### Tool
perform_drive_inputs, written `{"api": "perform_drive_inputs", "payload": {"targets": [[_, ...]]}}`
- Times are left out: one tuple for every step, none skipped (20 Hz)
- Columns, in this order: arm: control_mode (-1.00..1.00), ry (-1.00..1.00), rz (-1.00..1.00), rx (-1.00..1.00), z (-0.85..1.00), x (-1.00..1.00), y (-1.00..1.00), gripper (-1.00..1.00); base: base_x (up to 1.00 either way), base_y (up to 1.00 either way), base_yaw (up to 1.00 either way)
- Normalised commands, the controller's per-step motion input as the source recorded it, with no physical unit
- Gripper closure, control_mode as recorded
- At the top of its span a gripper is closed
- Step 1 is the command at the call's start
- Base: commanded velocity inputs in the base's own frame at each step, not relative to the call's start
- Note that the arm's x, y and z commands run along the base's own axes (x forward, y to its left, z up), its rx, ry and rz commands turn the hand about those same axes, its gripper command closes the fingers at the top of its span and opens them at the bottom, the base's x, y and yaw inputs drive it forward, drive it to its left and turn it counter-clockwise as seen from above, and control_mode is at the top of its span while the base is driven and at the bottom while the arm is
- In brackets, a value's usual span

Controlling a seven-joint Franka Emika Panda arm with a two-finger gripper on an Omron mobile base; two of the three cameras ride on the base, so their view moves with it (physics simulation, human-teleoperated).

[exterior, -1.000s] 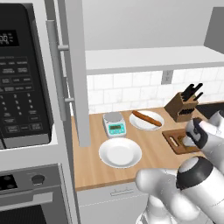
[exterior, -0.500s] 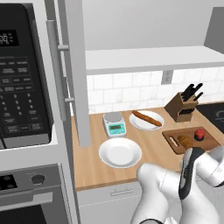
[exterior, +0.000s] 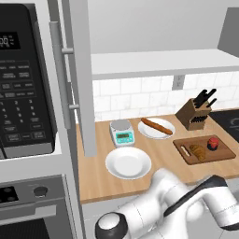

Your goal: From the different types of pastries on the counter, select a croissant and place it on the cutting board. Then retrieve a jar of jam from the cabinet and place it alongside the croissant on the cutting board.

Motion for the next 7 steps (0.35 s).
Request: {"api": "perform_drive_inputs", "payload": {"targets": [[-1.0,0.0,0.0,0.0,0.0,0.0,0.0,-1.0,0.0,0.0,0.0],[-1.0,0.0,0.0,0.0,0.0,0.0,0.0,-1.0,0.0,0.0,0.0],[-1.0,0.0,0.0,0.0,0.0,0.0,0.0,-1.0,0.0,0.0,0.0],[-1.0,0.0,0.0,0.0,0.0,0.0,0.0,-1.0,0.0,0.0,0.0],[-1.0,0.0,0.0,0.0,0.0,0.0,0.0,-1.0,0.0,0.0,0.0],[-1.0,0.0,0.0,0.0,0.0,0.0,0.0,-1.0,0.0,0.0,0.0],[-1.0,0.0,0.0,0.0,0.0,0.0,0.0,-1.0,0.0,0.0,0.0]]}}
